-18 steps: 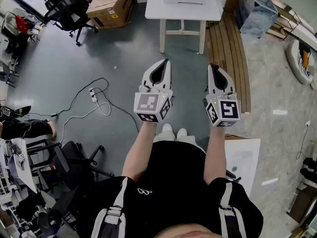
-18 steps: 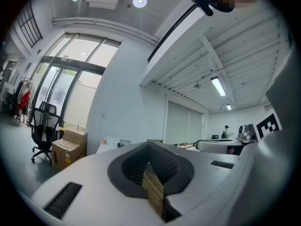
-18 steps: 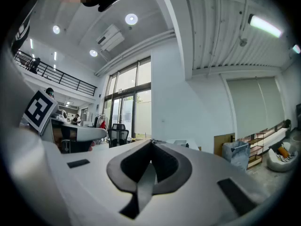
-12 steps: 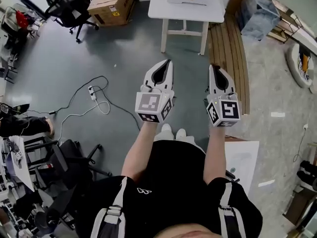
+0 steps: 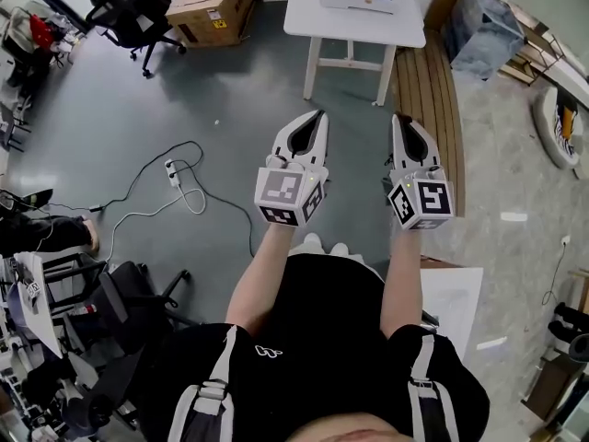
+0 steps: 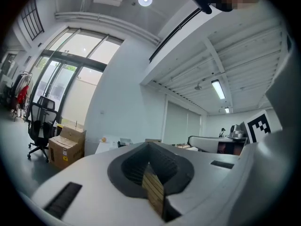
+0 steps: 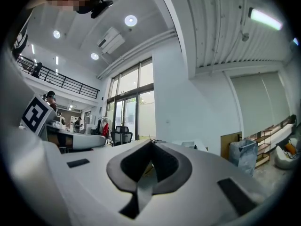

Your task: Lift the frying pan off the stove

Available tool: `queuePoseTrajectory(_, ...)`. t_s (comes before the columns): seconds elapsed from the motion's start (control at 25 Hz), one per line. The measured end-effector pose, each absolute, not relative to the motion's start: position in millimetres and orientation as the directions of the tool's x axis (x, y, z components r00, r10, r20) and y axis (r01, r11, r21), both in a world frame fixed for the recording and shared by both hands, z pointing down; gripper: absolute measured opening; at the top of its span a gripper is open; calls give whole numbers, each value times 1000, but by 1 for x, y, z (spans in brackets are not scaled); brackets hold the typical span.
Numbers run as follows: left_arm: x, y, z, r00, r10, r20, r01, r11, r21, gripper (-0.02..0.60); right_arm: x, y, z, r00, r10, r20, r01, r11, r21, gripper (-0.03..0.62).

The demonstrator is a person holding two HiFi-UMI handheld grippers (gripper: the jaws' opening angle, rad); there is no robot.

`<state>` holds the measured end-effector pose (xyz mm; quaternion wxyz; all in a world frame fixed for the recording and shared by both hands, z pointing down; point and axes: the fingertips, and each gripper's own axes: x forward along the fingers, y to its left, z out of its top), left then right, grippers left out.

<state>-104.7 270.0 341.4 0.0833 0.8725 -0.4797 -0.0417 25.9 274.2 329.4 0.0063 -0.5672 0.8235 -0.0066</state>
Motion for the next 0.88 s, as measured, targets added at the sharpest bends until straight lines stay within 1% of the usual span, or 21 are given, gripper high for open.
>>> queuePoseTrajectory(0.2,-128,254,340,533,-846,-19,-824,-523,218,-5,12,258,326,-344,-939,-2,-939,344,9,-2)
queuePoseTrajectory(0.4,-137,235,343,537,-843,-20,-816,-525,242,-5,11,245,328,-315,-949,23,-949,315,31,0)
queuePoseTrajectory(0.68,-128,218,344,567,-823,-26,-792,-553,258,-5,24,233,321,-277,-961,18,-960,277,46,0)
queuePoseTrajectory(0.88,-115,205,335,581,-813,-43,-785,-574,233,-5,42,219,317,-259,-966,0,-965,259,42,0)
